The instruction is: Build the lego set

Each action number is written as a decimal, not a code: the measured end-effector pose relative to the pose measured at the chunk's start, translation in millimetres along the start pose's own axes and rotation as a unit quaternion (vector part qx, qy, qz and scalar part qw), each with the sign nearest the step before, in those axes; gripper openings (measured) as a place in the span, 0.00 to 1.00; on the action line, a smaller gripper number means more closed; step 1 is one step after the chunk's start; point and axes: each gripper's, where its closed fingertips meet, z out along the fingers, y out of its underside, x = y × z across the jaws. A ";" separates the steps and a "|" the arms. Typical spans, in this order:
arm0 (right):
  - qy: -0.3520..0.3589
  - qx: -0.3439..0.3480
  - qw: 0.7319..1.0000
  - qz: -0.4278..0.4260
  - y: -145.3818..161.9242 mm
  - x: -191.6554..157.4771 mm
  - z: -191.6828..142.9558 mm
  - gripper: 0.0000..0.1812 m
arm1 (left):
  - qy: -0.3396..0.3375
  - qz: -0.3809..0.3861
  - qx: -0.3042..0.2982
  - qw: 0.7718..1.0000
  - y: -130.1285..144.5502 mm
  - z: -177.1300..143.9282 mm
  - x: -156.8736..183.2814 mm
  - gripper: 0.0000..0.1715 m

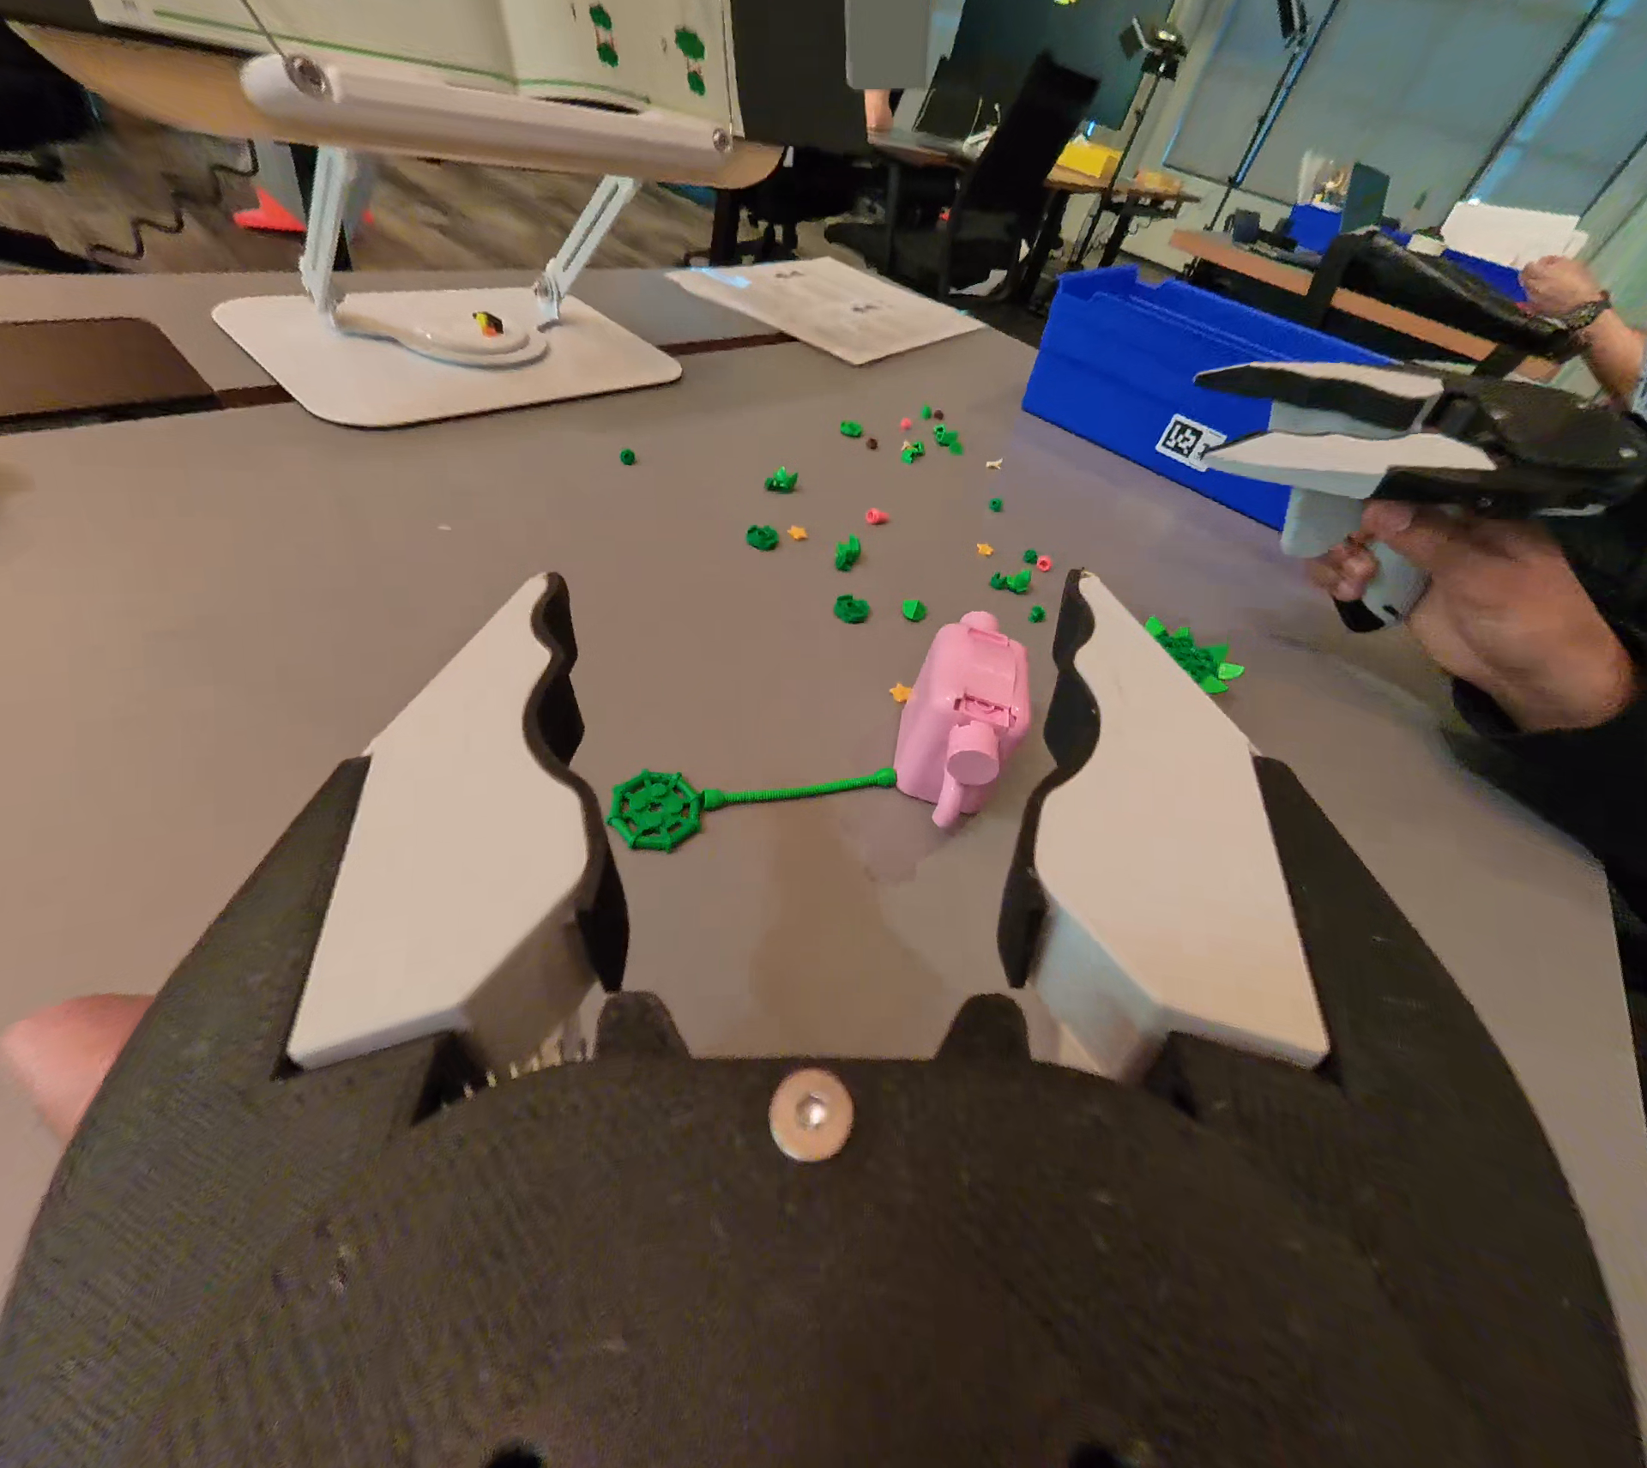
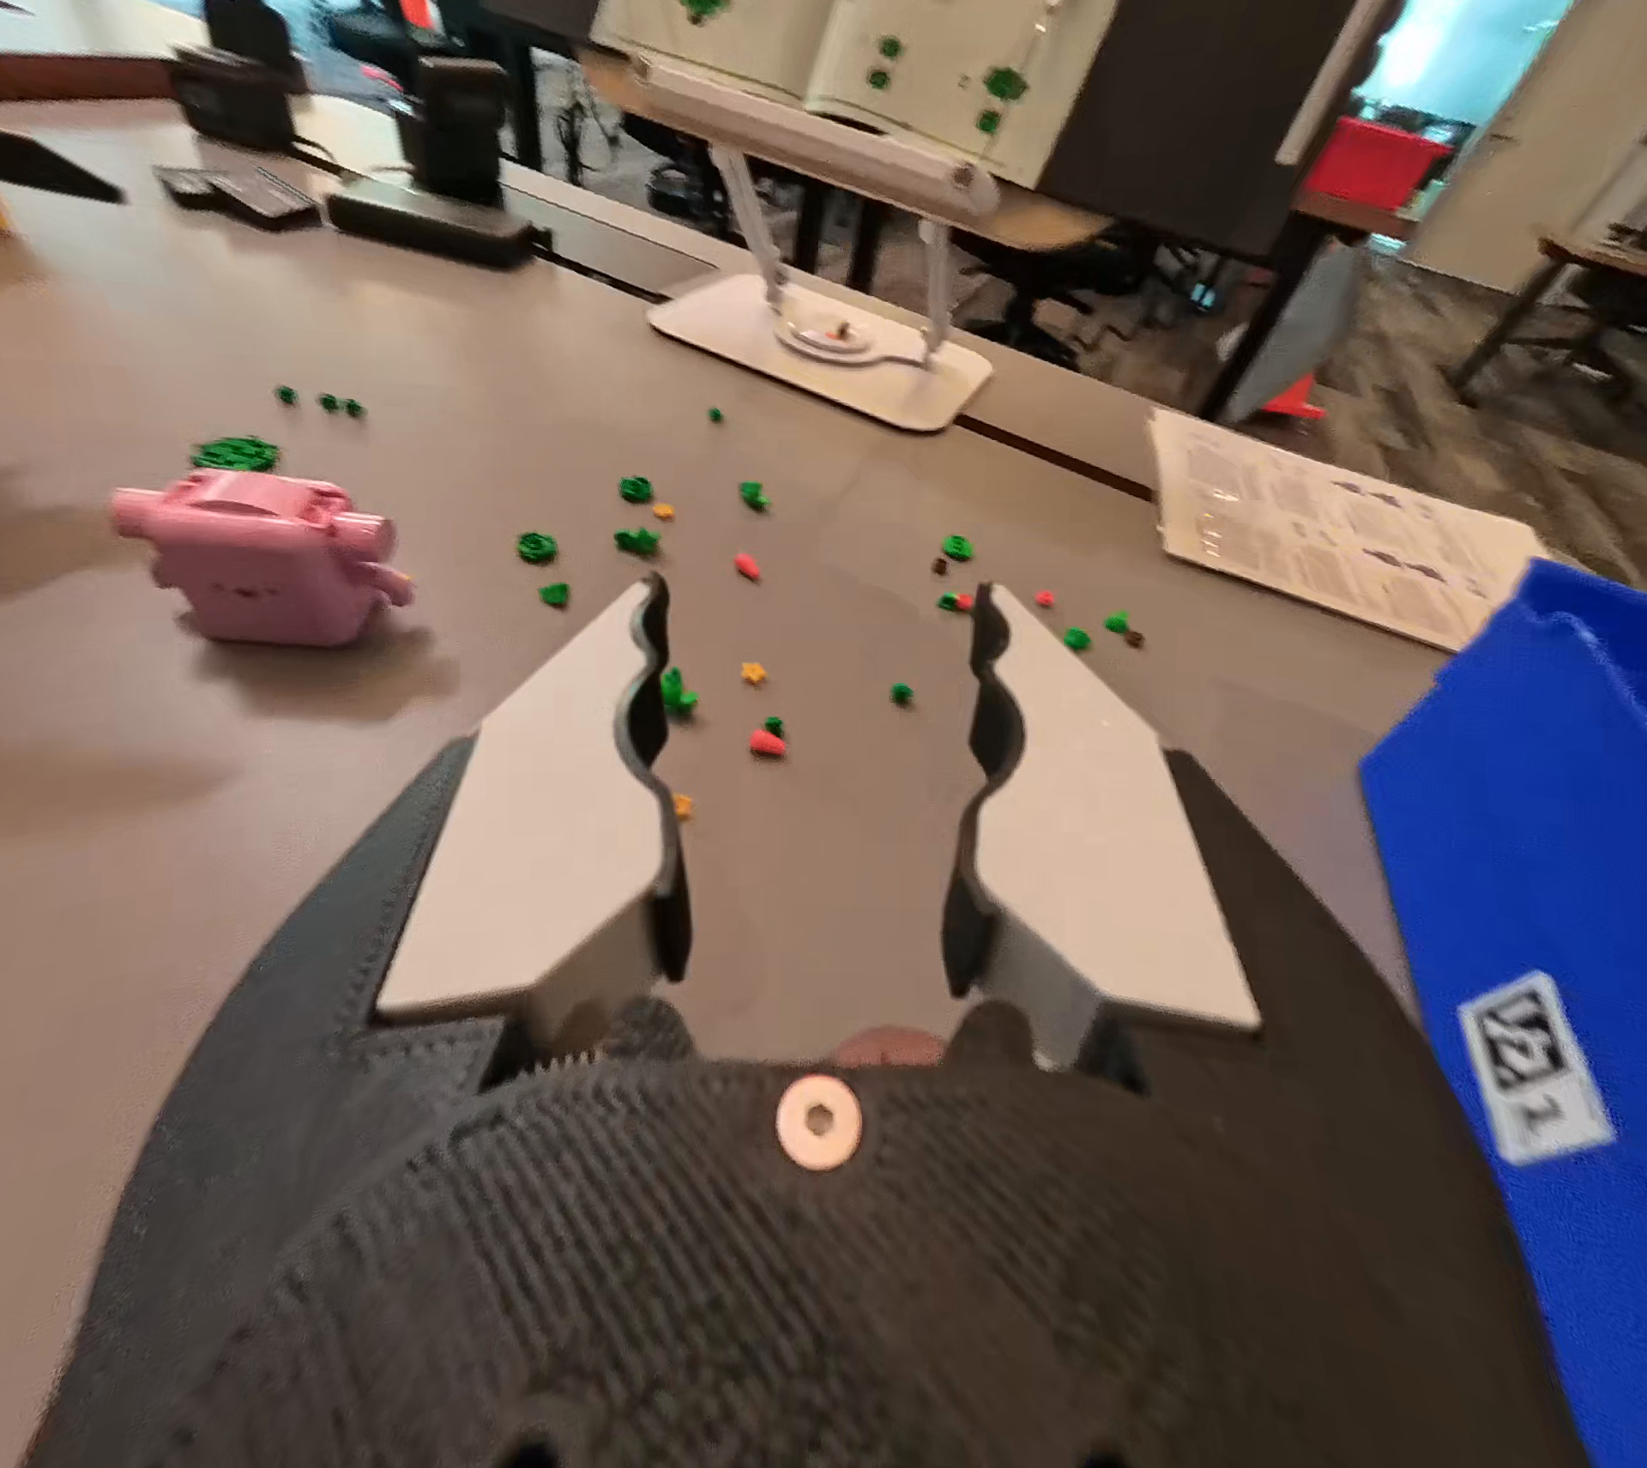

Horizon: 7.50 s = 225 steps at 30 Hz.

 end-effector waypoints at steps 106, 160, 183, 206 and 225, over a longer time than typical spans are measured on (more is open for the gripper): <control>0.028 0.092 0.994 0.055 -31.8 35.8 51.3 0.33 | -0.101 0.091 -0.061 0.989 3.8 26.0 -71.2 0.42; 0.017 0.082 0.996 0.018 -29.7 22.1 54.9 0.30 | 0.112 0.124 -0.276 0.946 83.4 42.6 28.1 0.20; 0.014 0.091 0.996 0.005 -36.9 17.6 50.6 0.30 | 0.194 0.089 -0.290 0.933 84.3 20.0 27.4 0.21; 0.012 0.101 0.995 0.008 -41.5 17.9 48.3 0.29 | 0.055 0.050 -0.108 0.991 -19.0 47.6 -102.3 0.19; 0.007 0.064 0.998 0.005 -21.0 16.9 60.9 0.29 | 0.121 0.092 -0.247 0.957 34.3 71.5 -114.8 0.20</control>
